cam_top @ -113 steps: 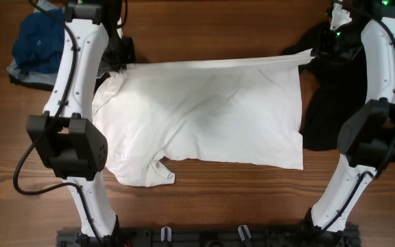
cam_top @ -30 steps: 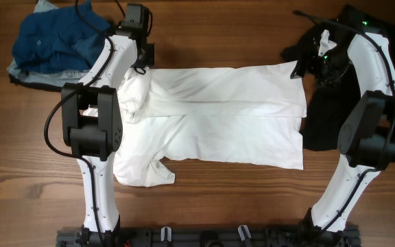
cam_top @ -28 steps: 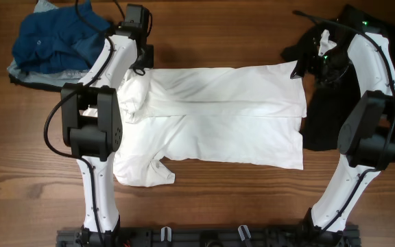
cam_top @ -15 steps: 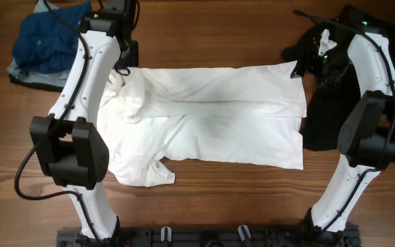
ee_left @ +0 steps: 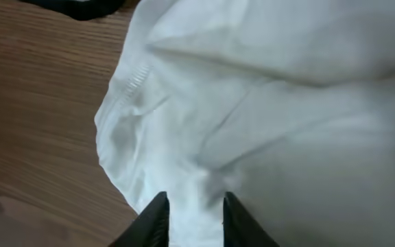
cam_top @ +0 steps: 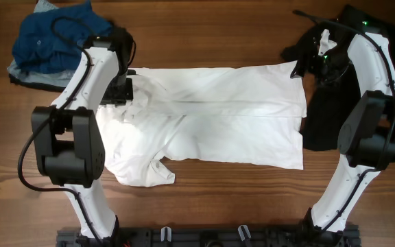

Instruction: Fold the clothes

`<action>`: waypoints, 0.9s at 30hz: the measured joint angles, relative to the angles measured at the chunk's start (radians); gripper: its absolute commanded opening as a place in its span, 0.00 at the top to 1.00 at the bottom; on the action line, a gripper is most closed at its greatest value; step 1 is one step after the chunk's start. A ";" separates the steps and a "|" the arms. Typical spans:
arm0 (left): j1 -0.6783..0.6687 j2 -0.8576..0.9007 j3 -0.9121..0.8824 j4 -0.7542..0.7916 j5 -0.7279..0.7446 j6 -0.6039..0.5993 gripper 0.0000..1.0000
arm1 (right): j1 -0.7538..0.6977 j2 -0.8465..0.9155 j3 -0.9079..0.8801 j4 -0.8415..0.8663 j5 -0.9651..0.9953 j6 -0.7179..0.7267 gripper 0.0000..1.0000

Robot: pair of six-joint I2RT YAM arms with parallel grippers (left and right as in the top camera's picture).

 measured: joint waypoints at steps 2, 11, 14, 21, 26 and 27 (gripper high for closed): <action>0.005 0.000 0.000 0.026 -0.003 -0.001 0.06 | 0.000 0.000 0.000 0.000 0.000 0.000 0.21; 0.005 -0.002 0.136 0.018 0.036 -0.057 0.00 | 0.000 -0.022 0.004 -0.001 -0.057 -0.021 0.25; 0.005 -0.045 0.246 -0.011 0.103 -0.068 0.00 | 0.000 -0.142 0.011 -0.008 -0.079 -0.021 0.21; 0.005 -0.254 0.281 -0.171 0.200 -0.119 0.00 | 0.000 -0.527 0.066 -0.198 -0.057 0.031 0.20; 0.004 -0.313 0.275 -0.312 0.222 -0.249 0.00 | 0.000 -0.649 0.055 -0.345 0.035 0.174 0.20; 0.002 -0.320 0.256 -0.313 0.227 -0.281 0.00 | 0.000 -0.664 0.042 -0.350 0.047 0.207 0.20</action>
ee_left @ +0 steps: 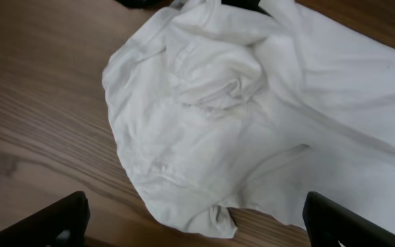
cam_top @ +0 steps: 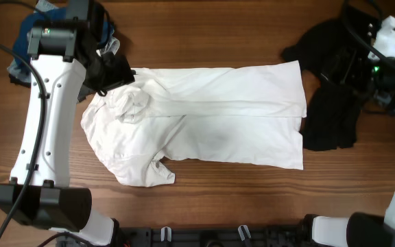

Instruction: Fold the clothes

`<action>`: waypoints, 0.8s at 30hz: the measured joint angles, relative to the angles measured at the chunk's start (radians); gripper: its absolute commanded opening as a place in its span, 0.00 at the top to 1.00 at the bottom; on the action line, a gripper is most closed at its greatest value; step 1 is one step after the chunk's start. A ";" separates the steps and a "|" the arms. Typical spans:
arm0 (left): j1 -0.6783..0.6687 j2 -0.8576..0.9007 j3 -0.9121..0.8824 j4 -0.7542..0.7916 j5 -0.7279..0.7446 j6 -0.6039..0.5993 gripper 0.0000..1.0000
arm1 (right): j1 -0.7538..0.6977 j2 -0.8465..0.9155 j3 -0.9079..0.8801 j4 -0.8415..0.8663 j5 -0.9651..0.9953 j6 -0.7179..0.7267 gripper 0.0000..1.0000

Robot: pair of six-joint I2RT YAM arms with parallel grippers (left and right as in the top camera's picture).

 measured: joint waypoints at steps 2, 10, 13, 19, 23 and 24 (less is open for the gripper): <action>-0.008 -0.018 -0.049 0.010 0.008 -0.047 0.00 | 0.000 -0.034 -0.044 0.003 0.023 0.066 0.19; -0.180 -0.167 -0.521 0.130 0.061 -0.388 0.05 | 0.000 -0.140 -0.354 0.191 0.058 0.173 0.17; -0.262 -0.207 -0.700 0.220 0.086 -0.501 0.08 | 0.000 -0.136 -0.455 0.265 0.036 0.168 0.17; -0.341 -0.321 -0.942 0.347 0.117 -0.603 0.08 | 0.000 -0.133 -0.570 0.357 -0.047 0.114 0.17; -0.360 -0.379 -1.124 0.526 0.166 -0.624 0.08 | 0.002 -0.133 -0.582 0.380 -0.069 0.082 0.17; -0.360 -0.378 -1.161 0.573 0.178 -0.624 0.08 | 0.004 -0.133 -0.583 0.382 -0.071 0.075 0.17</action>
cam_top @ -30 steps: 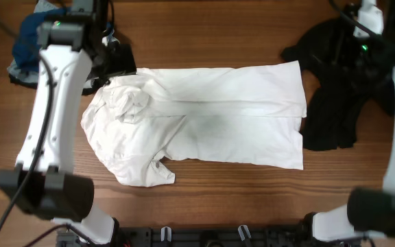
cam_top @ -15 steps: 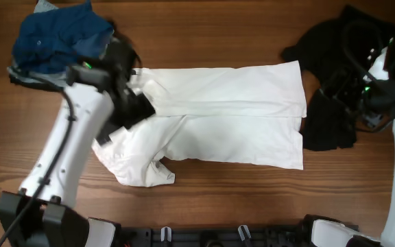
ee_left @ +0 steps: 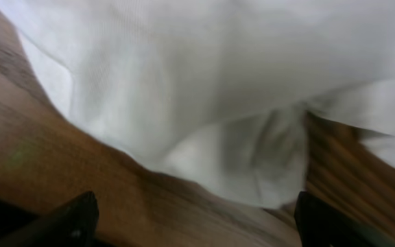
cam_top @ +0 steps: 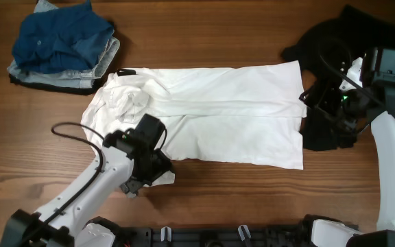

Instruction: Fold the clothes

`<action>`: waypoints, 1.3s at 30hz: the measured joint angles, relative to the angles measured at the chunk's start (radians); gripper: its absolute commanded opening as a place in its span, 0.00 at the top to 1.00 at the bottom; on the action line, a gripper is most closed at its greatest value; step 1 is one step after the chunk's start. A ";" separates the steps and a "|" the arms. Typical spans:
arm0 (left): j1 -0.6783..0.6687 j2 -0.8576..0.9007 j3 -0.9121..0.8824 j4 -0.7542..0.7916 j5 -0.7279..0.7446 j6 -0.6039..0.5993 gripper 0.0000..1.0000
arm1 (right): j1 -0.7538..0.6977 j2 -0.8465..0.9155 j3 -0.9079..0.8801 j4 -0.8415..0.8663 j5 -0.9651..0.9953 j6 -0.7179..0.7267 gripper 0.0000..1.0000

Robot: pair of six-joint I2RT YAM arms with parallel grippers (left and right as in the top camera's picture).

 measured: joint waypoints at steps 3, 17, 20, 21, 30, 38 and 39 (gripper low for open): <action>0.000 0.000 -0.073 0.074 0.016 0.000 0.09 | 0.017 0.000 -0.001 0.012 -0.006 -0.012 0.17; -0.001 0.077 -0.081 0.153 -0.030 0.032 0.96 | 0.034 0.000 -0.001 0.016 -0.010 -0.014 0.17; -0.001 0.082 -0.077 0.153 -0.022 0.033 0.96 | 0.034 0.000 -0.001 0.014 -0.010 -0.014 0.18; -0.001 0.084 -0.074 0.147 -0.020 0.034 0.96 | 0.034 0.000 -0.001 0.010 -0.010 -0.014 0.18; 0.034 0.113 0.315 -0.230 -0.034 0.204 0.96 | 0.034 0.000 -0.006 -0.066 -0.009 -0.014 0.19; 0.036 0.115 0.523 -0.161 -0.163 0.343 0.96 | 0.034 0.000 -0.054 -0.071 -0.009 -0.014 0.21; 0.039 0.118 0.523 -0.154 -0.176 0.347 0.96 | 0.034 0.000 -0.079 -0.069 -0.009 -0.013 0.21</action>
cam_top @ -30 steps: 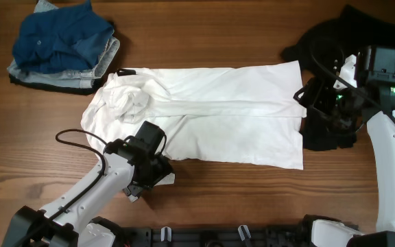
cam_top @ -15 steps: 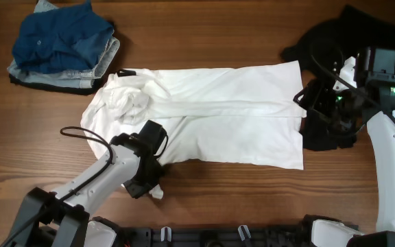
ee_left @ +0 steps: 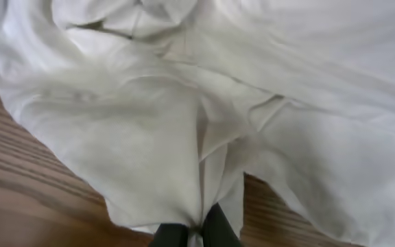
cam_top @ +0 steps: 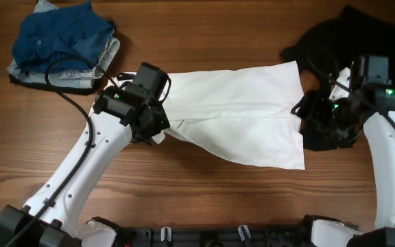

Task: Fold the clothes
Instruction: 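Fold the near half over the far half with both grippers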

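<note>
A white shirt [cam_top: 238, 110] lies spread across the middle of the table. Its left lower part is lifted and drawn in over the body. My left gripper [cam_top: 154, 132] is at the shirt's left side, shut on a pinch of that white fabric. In the left wrist view, cloth [ee_left: 142, 144] hangs from the closed left gripper [ee_left: 196, 237]. My right gripper [cam_top: 299, 108] sits just off the shirt's right edge. Its jaws are too dark to make out.
A black garment [cam_top: 334, 41] lies heaped at the right, under and behind the right arm. A stack of blue and grey clothes [cam_top: 60, 41] sits at the back left corner. Bare wooden table [cam_top: 218, 199] runs along the front.
My left gripper was open at the shirt's front-left sleeve. It is now shut on that cloth and farther back, with the sleeve part pulled over the shirt. The right gripper sits slightly lower.
First my left gripper was at the shirt's back-left collar and the right at its back-right corner. Then both arms were up and away, with the collar bunched. Then the left was open at the front-left sleeve, and now it holds that part over the shirt.
</note>
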`<action>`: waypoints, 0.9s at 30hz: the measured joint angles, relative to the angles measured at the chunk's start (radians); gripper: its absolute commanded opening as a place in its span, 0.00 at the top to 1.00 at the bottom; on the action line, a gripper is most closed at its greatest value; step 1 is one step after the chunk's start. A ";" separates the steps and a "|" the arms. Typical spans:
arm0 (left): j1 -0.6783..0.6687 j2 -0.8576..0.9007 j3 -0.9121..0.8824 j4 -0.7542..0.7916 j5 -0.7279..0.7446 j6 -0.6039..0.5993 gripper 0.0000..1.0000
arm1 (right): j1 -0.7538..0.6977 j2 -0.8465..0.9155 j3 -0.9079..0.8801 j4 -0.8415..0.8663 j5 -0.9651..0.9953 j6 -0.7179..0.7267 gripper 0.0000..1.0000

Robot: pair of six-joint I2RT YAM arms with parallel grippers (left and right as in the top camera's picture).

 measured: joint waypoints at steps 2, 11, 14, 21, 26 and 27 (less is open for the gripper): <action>0.017 0.010 0.000 0.000 -0.023 0.007 0.96 | 0.000 0.001 -0.061 0.004 0.008 0.013 0.21; 0.098 0.015 0.000 -0.028 -0.043 0.014 0.96 | 0.003 0.006 -0.291 0.109 0.130 0.144 0.32; 0.099 0.015 0.000 -0.025 -0.045 0.015 0.96 | 0.003 0.008 -0.342 0.138 0.141 0.172 0.39; 0.099 0.015 0.000 -0.006 -0.045 0.018 0.96 | 0.013 0.008 -0.399 0.199 0.155 0.188 0.55; 0.099 0.015 0.000 -0.002 -0.045 0.021 0.96 | 0.074 0.008 -0.423 0.227 0.158 0.188 0.55; 0.099 0.015 0.000 0.000 -0.045 0.021 0.96 | 0.083 0.008 -0.430 0.233 0.159 0.191 0.55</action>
